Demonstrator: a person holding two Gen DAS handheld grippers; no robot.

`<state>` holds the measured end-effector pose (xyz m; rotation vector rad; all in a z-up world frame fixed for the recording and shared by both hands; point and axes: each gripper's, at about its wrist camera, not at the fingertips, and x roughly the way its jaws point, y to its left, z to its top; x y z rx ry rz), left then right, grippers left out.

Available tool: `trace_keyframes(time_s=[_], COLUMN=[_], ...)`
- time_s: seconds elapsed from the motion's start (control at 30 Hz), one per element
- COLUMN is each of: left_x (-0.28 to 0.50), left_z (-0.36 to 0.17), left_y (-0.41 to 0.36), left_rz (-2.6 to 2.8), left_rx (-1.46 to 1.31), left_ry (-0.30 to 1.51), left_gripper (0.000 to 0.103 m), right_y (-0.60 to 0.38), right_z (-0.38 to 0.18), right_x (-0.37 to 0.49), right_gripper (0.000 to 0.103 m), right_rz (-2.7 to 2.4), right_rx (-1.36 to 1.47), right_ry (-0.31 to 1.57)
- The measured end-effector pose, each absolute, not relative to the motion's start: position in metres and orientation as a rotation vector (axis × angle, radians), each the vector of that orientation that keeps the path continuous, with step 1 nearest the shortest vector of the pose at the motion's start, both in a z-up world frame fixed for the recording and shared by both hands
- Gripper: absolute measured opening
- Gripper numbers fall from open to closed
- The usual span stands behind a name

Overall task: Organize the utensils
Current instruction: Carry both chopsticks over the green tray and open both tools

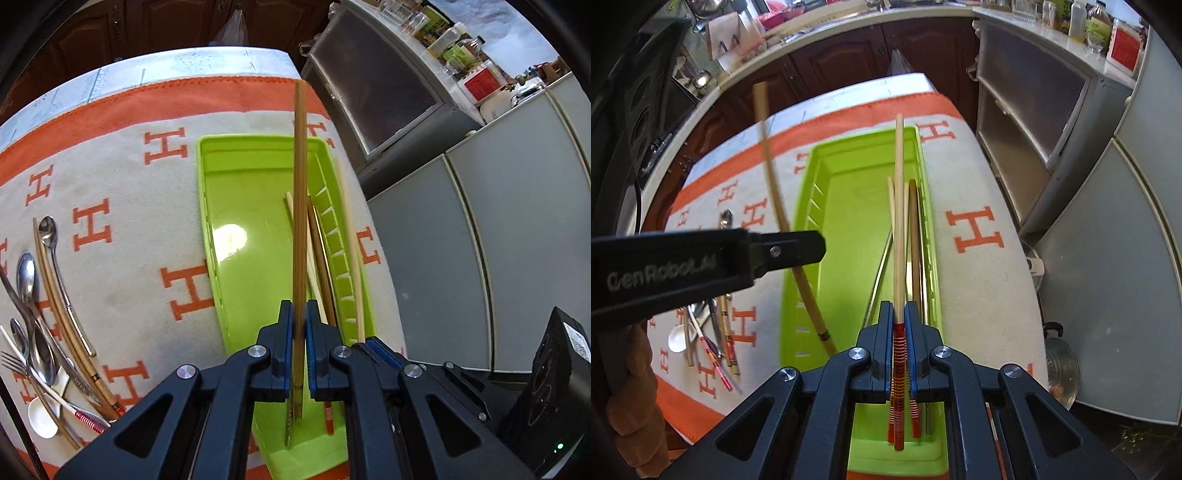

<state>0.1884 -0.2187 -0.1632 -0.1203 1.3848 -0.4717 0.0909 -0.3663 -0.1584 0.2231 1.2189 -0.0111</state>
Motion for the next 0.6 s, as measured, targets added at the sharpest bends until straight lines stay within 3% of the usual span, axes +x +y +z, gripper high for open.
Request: trace_keyframes(time_s=[0.03, 0.13, 0.3, 0.43, 0.6], left_x=[0.19, 0.192, 0.184, 0.171, 0.143], left_z=[-0.168, -0.176, -0.168, -0.156, -0.144], left_y=[-0.221, -0.224, -0.217, -0.204, -0.178], left_rz=[-0.471, -0.457, -0.456, -0.449, -0.418], left_rx=[-0.113, -0.097, -0.059, -0.034, 0.006], left_ry=[1.398, 1.41, 1.364, 1.314, 1.248], left_gripper=[0.006, 0.024, 0.028, 0.044, 0.05], right_y=[-0.361, -0.361, -0.369, -0.37, -0.366], right_z=[-0.165, -0.176, -0.173, -0.166, -0.156], right_x=[0.095, 0.101, 0.099, 0.094, 0.082], right_gripper=[0.007, 0.007, 0.007, 0.007, 0.007], right_rz=[-0.014, -0.027, -0.036, -0.053, -0.051], right_rx=[0.229, 0.274, 0.317, 0.328, 0.344], right_ry=[1.229, 1.25, 1.218, 1.208, 1.194])
